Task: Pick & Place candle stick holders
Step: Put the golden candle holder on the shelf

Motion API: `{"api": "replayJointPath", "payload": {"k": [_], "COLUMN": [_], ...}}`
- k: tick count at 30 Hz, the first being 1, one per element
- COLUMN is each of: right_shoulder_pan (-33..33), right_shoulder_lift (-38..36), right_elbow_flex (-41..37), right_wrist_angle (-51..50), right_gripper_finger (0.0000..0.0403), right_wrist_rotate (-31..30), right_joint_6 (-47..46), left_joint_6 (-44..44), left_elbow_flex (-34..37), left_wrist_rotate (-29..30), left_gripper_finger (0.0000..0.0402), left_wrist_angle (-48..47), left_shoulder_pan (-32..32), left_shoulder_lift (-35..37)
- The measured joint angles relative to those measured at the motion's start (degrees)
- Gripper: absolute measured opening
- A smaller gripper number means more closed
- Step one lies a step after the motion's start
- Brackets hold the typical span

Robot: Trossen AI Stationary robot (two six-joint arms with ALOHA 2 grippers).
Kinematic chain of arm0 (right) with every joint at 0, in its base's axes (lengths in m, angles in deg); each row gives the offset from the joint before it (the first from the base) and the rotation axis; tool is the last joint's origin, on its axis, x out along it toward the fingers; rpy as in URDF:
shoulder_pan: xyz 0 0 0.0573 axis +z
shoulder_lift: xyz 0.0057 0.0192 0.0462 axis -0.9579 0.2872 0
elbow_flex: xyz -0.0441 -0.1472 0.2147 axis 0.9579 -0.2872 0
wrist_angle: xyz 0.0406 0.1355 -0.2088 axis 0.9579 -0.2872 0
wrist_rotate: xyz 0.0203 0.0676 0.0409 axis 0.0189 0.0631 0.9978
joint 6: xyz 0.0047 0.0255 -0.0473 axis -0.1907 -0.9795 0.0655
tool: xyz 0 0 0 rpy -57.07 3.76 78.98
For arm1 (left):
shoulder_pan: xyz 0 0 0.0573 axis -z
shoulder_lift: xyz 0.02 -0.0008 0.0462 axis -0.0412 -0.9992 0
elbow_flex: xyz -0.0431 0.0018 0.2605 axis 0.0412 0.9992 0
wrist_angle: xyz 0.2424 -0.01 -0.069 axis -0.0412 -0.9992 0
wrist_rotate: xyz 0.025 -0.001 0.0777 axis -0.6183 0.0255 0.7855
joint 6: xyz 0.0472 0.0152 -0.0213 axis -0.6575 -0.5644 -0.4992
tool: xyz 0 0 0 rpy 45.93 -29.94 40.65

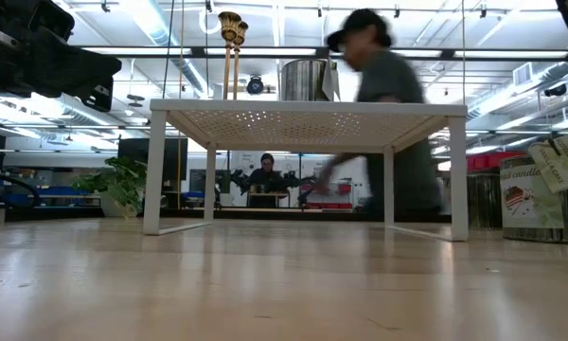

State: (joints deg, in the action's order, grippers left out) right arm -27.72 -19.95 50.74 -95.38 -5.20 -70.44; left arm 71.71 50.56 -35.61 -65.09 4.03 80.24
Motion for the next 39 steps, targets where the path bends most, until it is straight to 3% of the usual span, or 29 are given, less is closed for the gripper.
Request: {"api": "replayJointPath", "payload": {"k": [7,16,39], "right_shoulder_pan": [5.6,12.9,13.4], "right_shoulder_lift": [1.5,6.1,11.5], "right_elbow_flex": [0.0,-0.1,-0.1], "right_wrist_angle": [-0.6,-0.6,5.7], "right_gripper_finger": [0.0335,0.0339,0.0339], "right_wrist_rotate": [0.2,0.0,6.6], "right_joint_6": [0.4,4.7,14.0], "left_joint_6": [0.0,0.0,0.0], "left_elbow_flex": [0.0,0.0,0.0], "left_wrist_rotate": [0.0,0.0,0.0], "left_gripper_finger": [0.0019,0.0019,0.0019], "left_wrist_angle": [0.0,0.0,0.0], "left_shoulder_pan": [0.0,0.0,0.0], "left_shoulder_lift": [0.0,0.0,0.0]}}
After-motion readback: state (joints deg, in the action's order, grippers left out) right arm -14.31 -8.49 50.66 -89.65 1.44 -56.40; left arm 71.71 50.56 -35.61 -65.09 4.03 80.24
